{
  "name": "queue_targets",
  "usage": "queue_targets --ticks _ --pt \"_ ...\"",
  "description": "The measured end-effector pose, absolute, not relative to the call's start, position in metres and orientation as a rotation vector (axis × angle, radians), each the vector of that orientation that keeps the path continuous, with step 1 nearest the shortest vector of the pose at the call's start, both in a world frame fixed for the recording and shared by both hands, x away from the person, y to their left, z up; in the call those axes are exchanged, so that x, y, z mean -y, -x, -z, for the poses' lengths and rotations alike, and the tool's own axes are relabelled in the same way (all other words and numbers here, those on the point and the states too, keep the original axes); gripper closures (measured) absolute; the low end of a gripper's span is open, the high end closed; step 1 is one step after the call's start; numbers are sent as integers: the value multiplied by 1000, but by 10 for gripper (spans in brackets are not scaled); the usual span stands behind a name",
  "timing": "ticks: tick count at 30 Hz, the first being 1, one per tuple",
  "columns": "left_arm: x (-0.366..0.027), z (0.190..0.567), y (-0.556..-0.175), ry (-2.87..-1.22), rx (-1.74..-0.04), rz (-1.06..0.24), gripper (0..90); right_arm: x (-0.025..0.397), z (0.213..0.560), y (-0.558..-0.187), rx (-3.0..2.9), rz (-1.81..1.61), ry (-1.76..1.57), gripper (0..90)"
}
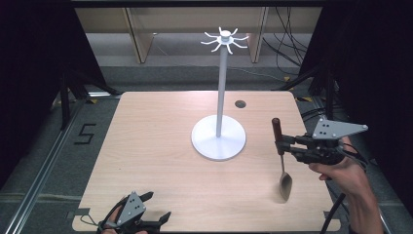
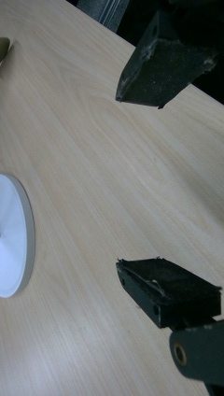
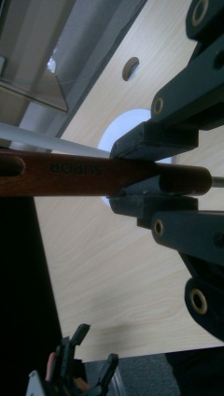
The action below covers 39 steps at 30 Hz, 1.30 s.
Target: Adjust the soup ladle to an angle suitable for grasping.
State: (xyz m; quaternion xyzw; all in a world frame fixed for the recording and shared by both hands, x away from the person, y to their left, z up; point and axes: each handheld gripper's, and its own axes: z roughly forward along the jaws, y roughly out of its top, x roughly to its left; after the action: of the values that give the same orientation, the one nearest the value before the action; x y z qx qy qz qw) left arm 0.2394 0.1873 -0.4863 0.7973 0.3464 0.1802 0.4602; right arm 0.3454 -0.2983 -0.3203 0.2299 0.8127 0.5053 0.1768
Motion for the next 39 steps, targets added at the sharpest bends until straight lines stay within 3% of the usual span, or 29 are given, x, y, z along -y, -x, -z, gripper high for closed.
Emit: queue_targets --ticks 19,39 --pt "-188 485 -239 -1946 -861 -453 148 288 303 -352 -2184 -1589 -626 740" --pt "-188 487 -240 -1942 -867 -440 148 269 293 -388 -2079 -1577 -748 740"
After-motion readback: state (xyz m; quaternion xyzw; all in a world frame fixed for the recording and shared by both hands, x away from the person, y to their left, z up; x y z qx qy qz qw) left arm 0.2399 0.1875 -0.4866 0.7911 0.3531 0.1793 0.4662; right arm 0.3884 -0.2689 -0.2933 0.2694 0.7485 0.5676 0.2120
